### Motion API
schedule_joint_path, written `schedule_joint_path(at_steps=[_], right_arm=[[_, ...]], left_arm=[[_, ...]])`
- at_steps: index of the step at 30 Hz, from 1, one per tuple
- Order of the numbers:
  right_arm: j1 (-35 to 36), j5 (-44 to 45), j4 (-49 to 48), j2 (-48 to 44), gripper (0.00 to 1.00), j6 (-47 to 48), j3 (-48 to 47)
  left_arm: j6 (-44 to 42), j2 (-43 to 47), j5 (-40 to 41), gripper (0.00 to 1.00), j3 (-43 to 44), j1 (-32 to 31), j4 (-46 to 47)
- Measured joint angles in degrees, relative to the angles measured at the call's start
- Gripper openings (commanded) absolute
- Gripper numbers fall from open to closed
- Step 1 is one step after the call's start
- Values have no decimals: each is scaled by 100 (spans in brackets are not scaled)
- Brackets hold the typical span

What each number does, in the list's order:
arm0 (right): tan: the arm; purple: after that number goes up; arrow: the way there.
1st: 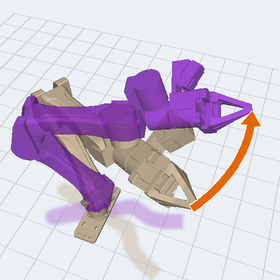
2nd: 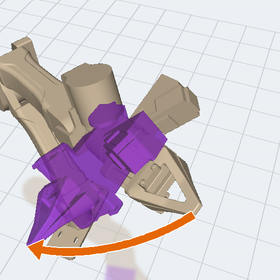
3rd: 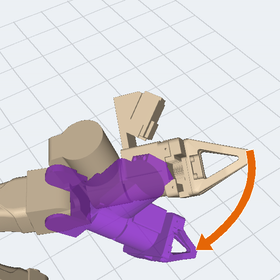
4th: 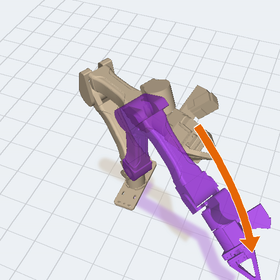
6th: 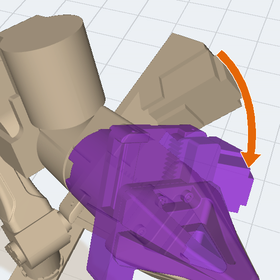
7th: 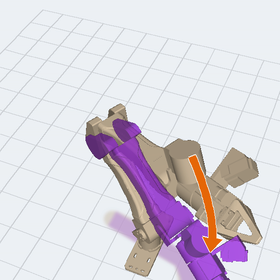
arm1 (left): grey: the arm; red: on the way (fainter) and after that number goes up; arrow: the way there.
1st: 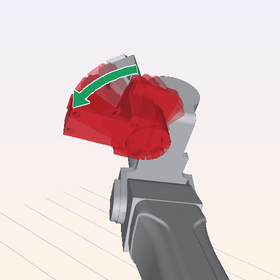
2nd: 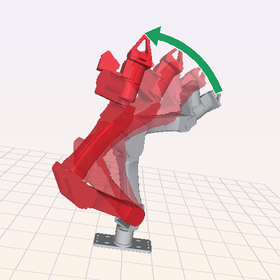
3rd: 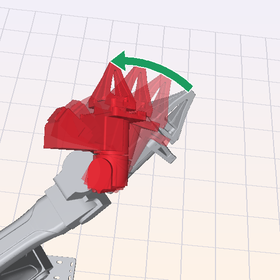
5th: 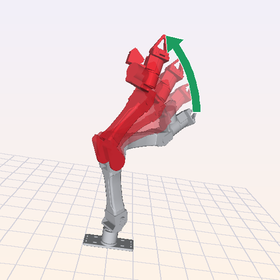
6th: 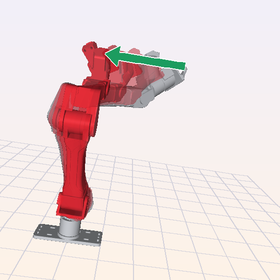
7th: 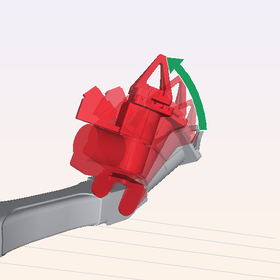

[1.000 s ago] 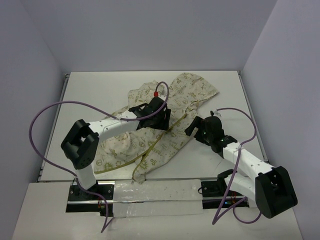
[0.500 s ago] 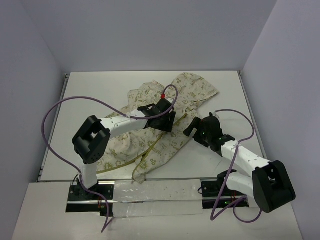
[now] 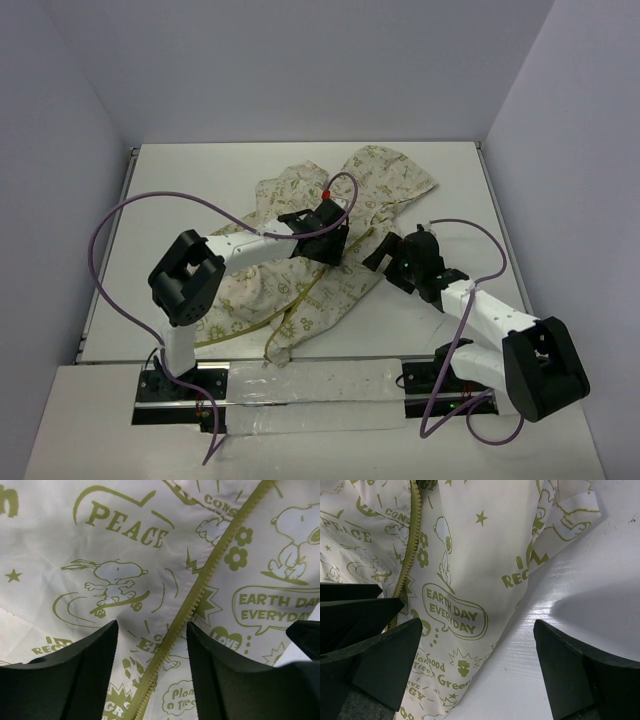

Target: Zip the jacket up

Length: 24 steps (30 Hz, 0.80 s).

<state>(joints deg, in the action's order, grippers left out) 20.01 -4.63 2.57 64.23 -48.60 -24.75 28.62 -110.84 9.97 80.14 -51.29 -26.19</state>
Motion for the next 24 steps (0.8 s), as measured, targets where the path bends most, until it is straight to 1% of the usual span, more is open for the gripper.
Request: schedule_joint_path(at_steps=[2, 4, 6, 8, 10, 11, 12, 13, 15, 16, 17, 19, 20, 21, 22, 24], right_arm=[[0, -3, 0, 32, 100, 0, -5], [0, -12, 0, 74, 100, -1, -17], [0, -41, -4, 119, 100, -10, -38], [0, -81, -50, 159, 100, -27, -42], [0, -110, -109, 204, 98, -51, -42], [0, -120, -142, 229, 97, -61, -42], [0, -132, -177, 250, 91, -69, -42], [0, -143, -211, 268, 83, -80, -42], [0, -170, -280, 289, 64, -98, -42], [0, -177, -322, 307, 56, -95, -42], [0, -182, -361, 335, 46, -81, -42], [0, -166, -415, 427, 30, -45, -45], [0, -144, -430, 495, 18, -23, -53], [0, -129, -435, 569, 3, 12, -72], [0, -110, -443, 639, 0, 24, -93], [0, -77, -426, 793, 0, 107, -167]], left_arm=[[-43, -34, -5, 70, 0, 0, -5], [-66, -64, -8, 66, 0, 0, -11], [-81, -84, -8, 60, 0, 0, -16], [-83, -88, -1, 52, 2, 0, -16], [-87, -88, 7, 40, 2, -2, -16], [-88, -88, 12, 37, 3, -2, -16], [-108, -88, 18, 32, 6, -2, -20], [-114, -88, 30, 26, 13, -2, -22], [-126, -88, 53, 9, 43, -2, -31], [-135, -88, 66, 4, 64, -2, -39], [-139, -88, 79, 0, 92, -2, -50], [-154, -88, 103, 0, 150, -2, -68], [-162, -88, 118, 0, 176, -2, -73], [-172, -88, 131, 0, 201, -2, -83], [-178, -88, 145, 0, 222, -2, -95], [-179, -83, 212, 0, 262, 0, -152]])
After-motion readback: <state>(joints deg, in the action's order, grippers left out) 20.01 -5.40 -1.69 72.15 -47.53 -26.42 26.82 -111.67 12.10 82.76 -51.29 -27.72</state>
